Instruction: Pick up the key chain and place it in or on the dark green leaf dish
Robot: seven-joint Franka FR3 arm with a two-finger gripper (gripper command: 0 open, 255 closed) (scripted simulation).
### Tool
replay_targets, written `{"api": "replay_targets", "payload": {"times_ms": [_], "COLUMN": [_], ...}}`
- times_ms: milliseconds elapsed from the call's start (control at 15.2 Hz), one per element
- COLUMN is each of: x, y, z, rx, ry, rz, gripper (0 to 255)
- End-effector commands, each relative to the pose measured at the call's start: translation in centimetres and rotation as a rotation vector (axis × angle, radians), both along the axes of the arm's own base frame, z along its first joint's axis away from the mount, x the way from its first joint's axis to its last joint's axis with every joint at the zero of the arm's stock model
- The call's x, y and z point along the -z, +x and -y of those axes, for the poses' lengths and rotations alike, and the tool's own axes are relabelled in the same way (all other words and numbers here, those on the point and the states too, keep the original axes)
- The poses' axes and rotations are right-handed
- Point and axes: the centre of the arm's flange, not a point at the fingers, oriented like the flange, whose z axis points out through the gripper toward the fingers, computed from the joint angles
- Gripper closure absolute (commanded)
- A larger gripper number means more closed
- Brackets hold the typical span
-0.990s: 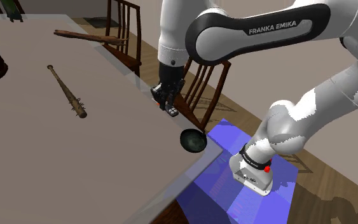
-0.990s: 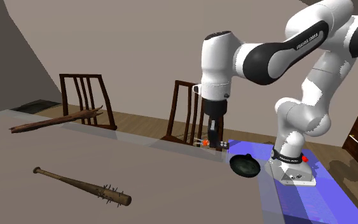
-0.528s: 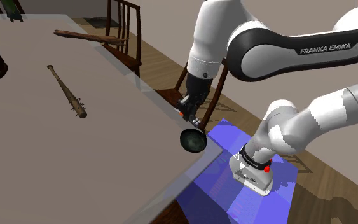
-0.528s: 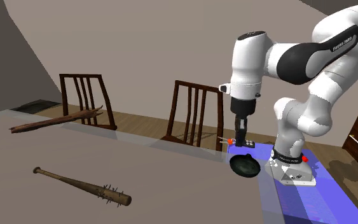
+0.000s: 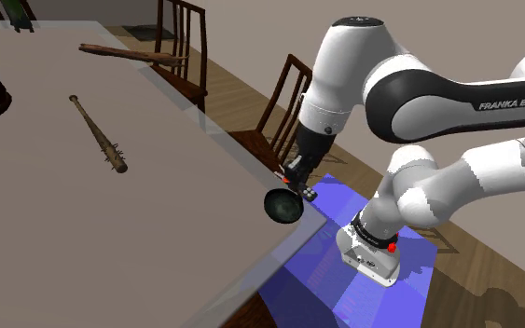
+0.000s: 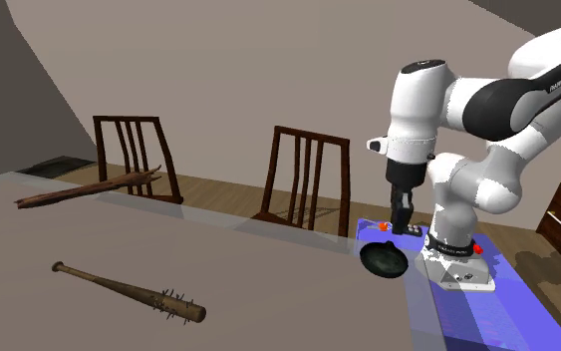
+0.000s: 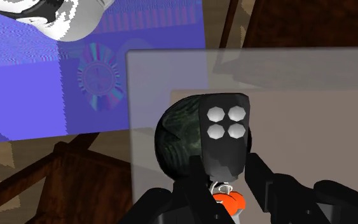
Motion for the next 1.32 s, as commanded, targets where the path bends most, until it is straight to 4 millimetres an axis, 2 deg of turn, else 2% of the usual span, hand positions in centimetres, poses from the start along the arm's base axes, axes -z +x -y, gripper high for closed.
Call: {"api": "replay_targets", "payload": {"times_ms": [0,660,1188,1254], "x": [1.1,6.3,6.3,6.3], "y": [0.0,0.0,0.0,0.0], "z": [0.1,0.1,0.1,0.1], "rx": [0.000,0.000,0.000,0.000], "ry": [0.000,0.000,0.000,0.000], "rz": [0.000,0.000,0.000,0.000], "gripper": [255,255,255,0]}}
